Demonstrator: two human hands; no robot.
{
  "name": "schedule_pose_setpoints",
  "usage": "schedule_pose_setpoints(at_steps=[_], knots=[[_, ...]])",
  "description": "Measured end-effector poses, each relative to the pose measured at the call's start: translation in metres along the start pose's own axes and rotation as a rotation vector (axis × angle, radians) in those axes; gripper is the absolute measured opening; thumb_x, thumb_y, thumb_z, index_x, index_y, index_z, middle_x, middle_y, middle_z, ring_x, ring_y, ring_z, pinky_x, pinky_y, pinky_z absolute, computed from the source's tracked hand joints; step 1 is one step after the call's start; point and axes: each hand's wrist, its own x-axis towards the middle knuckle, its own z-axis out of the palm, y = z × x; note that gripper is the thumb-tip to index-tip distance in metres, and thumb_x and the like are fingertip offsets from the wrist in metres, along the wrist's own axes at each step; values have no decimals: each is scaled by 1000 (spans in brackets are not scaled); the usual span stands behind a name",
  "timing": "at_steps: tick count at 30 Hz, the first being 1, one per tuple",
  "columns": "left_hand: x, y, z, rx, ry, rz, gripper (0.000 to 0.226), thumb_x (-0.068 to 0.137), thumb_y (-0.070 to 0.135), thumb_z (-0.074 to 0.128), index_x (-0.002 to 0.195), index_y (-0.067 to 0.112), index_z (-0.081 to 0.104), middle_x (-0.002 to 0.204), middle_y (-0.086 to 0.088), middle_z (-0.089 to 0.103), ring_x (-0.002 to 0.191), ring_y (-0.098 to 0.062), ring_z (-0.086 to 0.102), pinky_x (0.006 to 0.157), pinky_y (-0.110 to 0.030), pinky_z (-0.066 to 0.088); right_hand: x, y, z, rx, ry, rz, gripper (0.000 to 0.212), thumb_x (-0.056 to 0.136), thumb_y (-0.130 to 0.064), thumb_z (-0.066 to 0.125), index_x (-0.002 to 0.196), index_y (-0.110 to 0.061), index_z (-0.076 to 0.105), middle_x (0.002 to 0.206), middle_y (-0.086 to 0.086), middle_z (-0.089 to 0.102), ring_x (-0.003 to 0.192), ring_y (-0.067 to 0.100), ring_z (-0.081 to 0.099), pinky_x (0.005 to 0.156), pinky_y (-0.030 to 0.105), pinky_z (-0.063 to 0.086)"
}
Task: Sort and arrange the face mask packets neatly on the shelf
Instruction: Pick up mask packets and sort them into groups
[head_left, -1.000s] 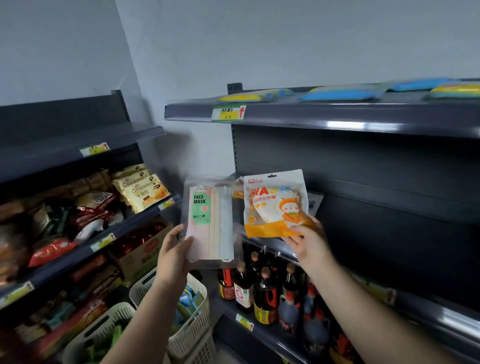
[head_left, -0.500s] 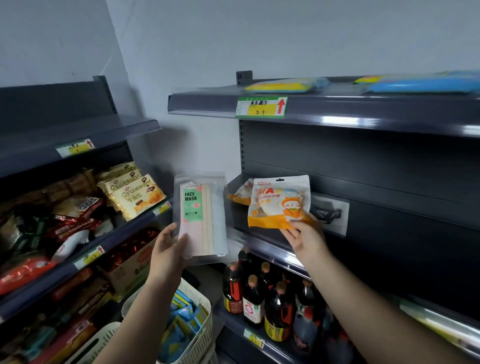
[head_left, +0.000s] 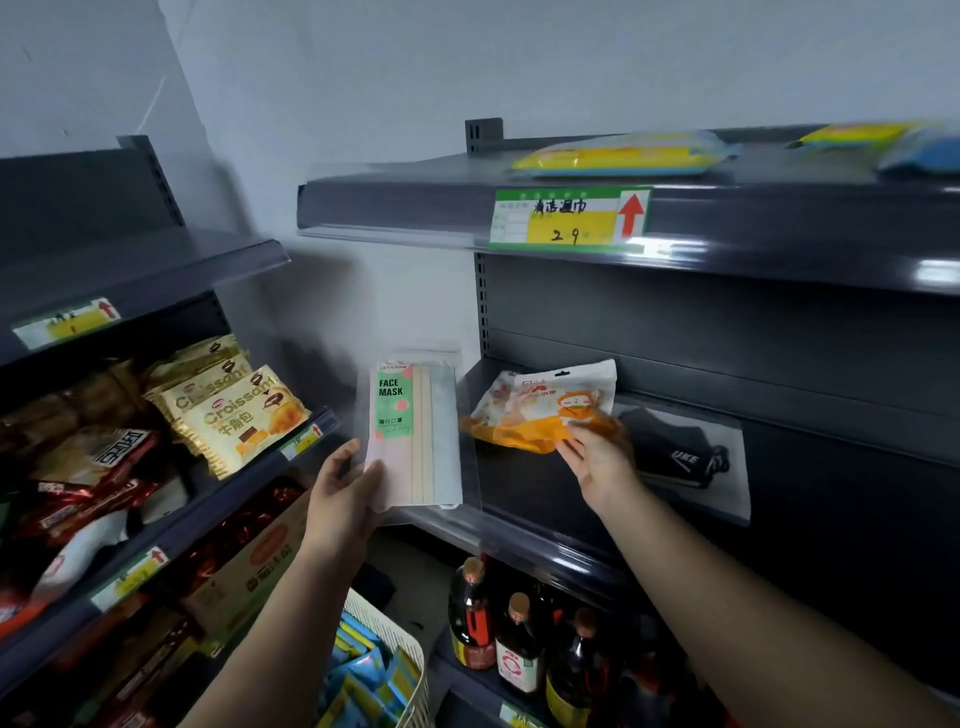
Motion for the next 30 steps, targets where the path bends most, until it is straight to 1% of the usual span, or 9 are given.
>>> schedule_pose_setpoints(at_steps=[2,4,7,12,17,21,23,26,30], knots=[[12,2,-2,0,-31,-8,42,93,6,52,132,15,41,111,-15,61,94,-29,65,59,-31,60,8,5,3,-72,65,-43,41,82,9,60,118,-9,52,120,12,57,111,26,56,92,32,47],[26,4,-4,-23,-52,-39,43,92,8,53,132,18,41,115,-17,61,97,-32,65,68,-38,60,11,7,6,-397,142,-129,33,78,2,67,107,-10,56,118,12,60,109,30,58,82,31,45],[46,8,-5,-37,-77,-79,43,91,10,55,131,20,42,119,-21,61,102,-37,64,76,-45,55,11,6,9,-832,194,-226,38,75,-4,69,112,-2,60,112,16,64,103,31,62,73,26,40],[67,22,3,-8,-196,-93,40,92,10,53,130,18,42,117,-20,60,101,-34,64,67,-39,60,0,1,19,-1108,227,-315,47,78,-16,63,123,-10,55,120,12,60,112,30,56,83,27,44],[71,32,29,-46,-303,-136,28,96,3,43,120,18,46,108,-12,62,90,-26,63,53,-29,59,-34,5,33,-866,168,-485,32,84,-13,66,114,-6,58,110,4,62,105,19,60,83,18,46],[63,28,49,-39,-420,-200,27,95,0,40,113,19,48,111,-10,62,91,-25,62,51,-28,58,-63,9,44,-766,40,-355,37,80,-17,72,114,-11,58,116,5,62,108,20,60,96,34,50],[58,20,58,-42,-491,-199,29,93,-4,38,110,17,49,113,-11,60,90,-24,61,51,-27,57,-74,9,38,-772,11,-349,23,80,-8,71,99,-16,61,100,-2,65,92,11,62,80,16,51],[42,8,78,-9,-635,-228,34,90,-9,38,108,16,52,108,-7,60,92,-22,60,53,-30,59,-90,6,15,-764,139,-383,39,78,1,71,109,-15,53,93,-6,55,77,-1,54,63,4,45],[12,-7,106,166,-794,-189,39,91,-8,45,126,10,48,112,-8,61,89,-24,64,58,-36,61,-111,-14,-25,-827,298,-404,75,73,-5,78,136,-1,37,98,-4,56,92,15,55,81,29,50]])
